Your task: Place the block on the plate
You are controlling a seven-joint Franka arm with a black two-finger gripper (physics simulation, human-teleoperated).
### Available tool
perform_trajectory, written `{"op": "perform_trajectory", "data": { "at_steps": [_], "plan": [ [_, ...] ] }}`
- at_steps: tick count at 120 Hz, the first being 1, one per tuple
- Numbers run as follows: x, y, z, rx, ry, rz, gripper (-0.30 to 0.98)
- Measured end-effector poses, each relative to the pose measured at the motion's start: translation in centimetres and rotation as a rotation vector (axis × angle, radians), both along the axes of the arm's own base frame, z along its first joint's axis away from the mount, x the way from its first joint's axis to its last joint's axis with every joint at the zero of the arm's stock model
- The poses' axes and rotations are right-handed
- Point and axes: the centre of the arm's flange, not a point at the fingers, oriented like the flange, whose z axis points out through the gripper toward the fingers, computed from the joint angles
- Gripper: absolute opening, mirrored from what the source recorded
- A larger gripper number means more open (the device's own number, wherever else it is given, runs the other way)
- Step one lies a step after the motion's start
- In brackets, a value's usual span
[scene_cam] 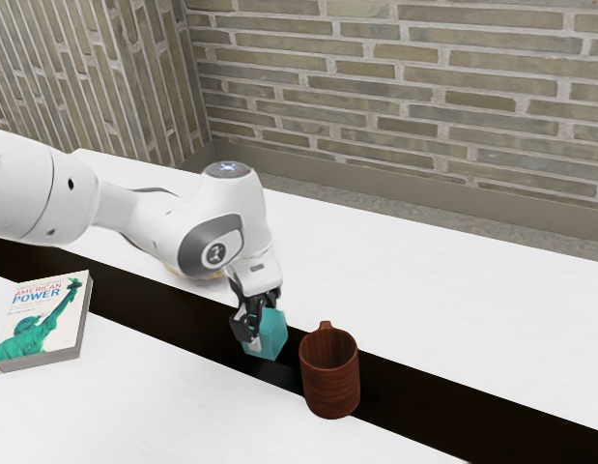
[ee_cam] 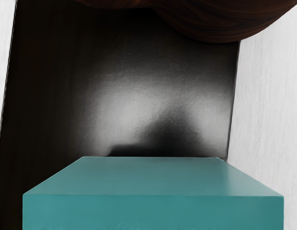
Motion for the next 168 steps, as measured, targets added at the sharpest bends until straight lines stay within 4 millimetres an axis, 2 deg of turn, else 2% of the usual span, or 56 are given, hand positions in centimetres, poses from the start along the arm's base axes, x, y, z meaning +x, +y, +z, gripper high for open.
{"op": "perform_trajectory", "data": {
  "at_steps": [21, 34, 45, 63, 82, 101, 142, 168],
  "plan": [
    [1.1, 0.2, 2.9, -0.006, -0.037, 0.02, 0.39],
    [3.0, 1.7, 5.0, -0.015, -0.069, 0.059, 0.39],
    [4.6, 3.8, 6.1, -0.02, -0.083, 0.102, 0.39],
    [7.4, 8.0, 5.9, -0.018, -0.07, 0.17, 0.39],
    [9.5, 12.1, 5.8, 0.002, -0.044, 0.218, 0.39],
    [11.9, 14.2, 5.9, 0.027, -0.025, 0.23, 0.39],
    [13.8, 19.3, 4.1, 0.054, 0.03, 0.273, 0.39],
    [15.8, 21.3, 3.7, 0.056, 0.018, 0.273, 0.39]
  ]
}}
